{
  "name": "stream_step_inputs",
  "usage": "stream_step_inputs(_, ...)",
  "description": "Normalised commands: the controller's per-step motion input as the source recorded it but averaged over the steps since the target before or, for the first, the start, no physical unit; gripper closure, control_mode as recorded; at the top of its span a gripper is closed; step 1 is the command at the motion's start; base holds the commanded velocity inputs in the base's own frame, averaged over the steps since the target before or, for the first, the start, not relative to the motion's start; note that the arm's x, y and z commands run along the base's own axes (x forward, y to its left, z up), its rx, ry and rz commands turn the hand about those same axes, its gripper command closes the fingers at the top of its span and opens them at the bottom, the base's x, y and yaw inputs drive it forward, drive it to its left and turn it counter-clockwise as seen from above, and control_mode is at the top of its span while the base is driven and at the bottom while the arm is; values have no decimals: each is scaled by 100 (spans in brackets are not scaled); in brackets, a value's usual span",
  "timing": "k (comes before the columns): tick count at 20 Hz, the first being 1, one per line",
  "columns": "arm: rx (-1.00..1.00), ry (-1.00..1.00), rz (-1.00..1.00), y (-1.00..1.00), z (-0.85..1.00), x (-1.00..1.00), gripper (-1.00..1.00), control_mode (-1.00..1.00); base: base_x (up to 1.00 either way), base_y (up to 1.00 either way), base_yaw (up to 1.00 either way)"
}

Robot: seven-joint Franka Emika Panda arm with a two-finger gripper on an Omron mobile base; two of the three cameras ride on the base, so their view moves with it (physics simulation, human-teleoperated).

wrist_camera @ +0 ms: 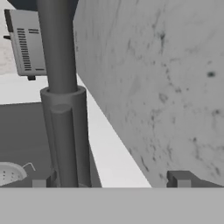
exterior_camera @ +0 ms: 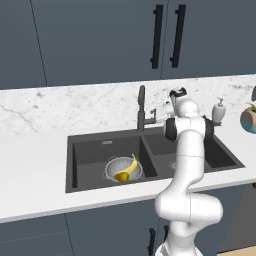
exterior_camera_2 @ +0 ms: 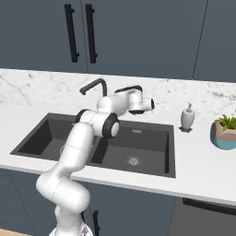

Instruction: Put the colander in the sink, put the banana, pear in the colander, and turn on the sink faucet and pour water over the colander.

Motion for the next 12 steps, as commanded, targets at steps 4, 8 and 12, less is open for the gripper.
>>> stream_step_inputs(4, 0, 0, -17, 12, 0, 27, -100, -100, 0, 0, 0)
stream_step_inputs(8, 0, 0, -14, 6, 0, 37, 100, -100, 0, 0, 0)
stream_step_inputs(12, 0, 0, -13, 0, 0, 59, 100, -100, 0, 0, 0)
